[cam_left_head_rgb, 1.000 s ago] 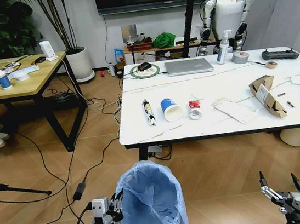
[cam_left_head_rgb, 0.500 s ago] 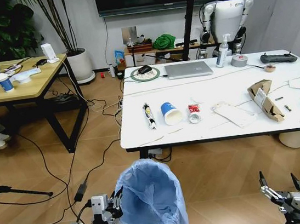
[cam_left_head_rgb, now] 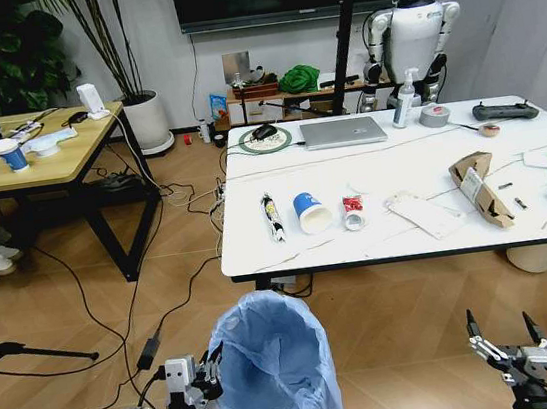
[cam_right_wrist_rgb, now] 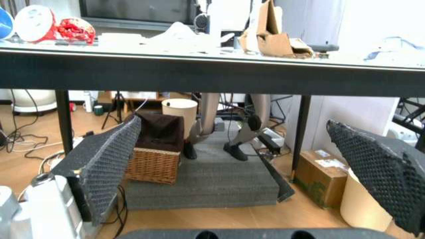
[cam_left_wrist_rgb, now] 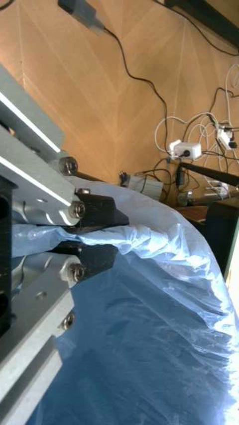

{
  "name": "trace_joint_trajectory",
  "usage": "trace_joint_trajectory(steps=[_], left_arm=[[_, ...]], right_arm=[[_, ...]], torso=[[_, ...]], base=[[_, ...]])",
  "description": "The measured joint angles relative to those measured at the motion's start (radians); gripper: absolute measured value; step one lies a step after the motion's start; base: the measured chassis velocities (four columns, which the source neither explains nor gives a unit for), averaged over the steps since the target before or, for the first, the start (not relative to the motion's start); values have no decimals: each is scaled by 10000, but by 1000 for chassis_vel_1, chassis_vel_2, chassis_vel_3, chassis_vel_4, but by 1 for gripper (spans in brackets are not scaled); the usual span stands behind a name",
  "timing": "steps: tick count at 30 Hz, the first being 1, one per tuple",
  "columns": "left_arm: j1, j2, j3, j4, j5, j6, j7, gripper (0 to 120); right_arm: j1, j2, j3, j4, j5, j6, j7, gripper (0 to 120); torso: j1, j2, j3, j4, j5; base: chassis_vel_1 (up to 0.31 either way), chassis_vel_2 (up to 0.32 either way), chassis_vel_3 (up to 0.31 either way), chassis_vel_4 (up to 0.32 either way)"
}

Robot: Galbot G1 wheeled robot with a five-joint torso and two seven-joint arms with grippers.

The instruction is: Pick up the trash bin and place the trash from the table into it.

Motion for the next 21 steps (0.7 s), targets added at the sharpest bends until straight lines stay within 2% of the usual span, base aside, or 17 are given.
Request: trace_joint_trajectory(steps=[21], left_arm=[[38, -332, 48, 115, 211, 93, -38, 0]], right_arm=[[-26, -310, 6, 126, 74, -36, 19, 100]], torso=[[520, 1159, 639, -1, 1]], base=[[0, 0, 0, 0]])
